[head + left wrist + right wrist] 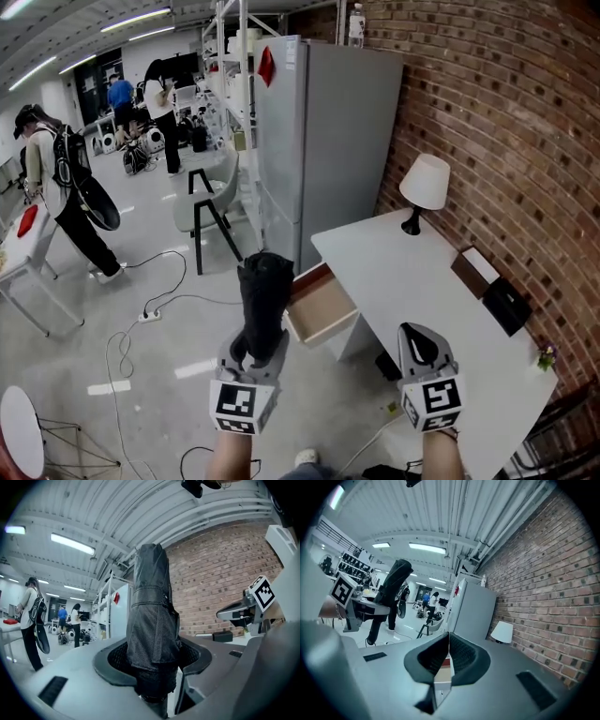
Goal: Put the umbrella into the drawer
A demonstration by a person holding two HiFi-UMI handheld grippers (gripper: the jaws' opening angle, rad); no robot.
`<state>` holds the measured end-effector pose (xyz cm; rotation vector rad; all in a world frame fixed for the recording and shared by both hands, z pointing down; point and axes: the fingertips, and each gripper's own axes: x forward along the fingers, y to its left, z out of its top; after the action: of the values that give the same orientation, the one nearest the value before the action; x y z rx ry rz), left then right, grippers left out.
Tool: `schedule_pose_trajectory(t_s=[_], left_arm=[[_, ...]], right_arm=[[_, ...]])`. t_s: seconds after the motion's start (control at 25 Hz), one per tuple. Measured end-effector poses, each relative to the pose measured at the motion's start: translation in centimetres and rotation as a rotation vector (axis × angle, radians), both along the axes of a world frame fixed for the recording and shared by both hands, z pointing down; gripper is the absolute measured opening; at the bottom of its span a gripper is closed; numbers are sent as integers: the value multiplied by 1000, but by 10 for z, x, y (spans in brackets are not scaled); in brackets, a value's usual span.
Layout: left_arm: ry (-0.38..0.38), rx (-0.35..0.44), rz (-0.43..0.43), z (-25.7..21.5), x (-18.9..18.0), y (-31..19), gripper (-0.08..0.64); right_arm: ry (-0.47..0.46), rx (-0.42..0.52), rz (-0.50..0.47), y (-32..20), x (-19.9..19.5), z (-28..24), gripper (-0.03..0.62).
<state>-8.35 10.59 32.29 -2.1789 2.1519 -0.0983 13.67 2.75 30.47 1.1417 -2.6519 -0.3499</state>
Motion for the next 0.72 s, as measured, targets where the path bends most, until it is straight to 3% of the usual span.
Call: schedule_pose_trajectory(t_s=[0.16,0.72], left_arm=[[26,-24,0,13,-11,-12,235],[79,-84,-1,49,-17,-36,235]], right_arm=[[32,-4,-1,-9,-10,9,3],[7,-84,18,-40,-17,42,3]])
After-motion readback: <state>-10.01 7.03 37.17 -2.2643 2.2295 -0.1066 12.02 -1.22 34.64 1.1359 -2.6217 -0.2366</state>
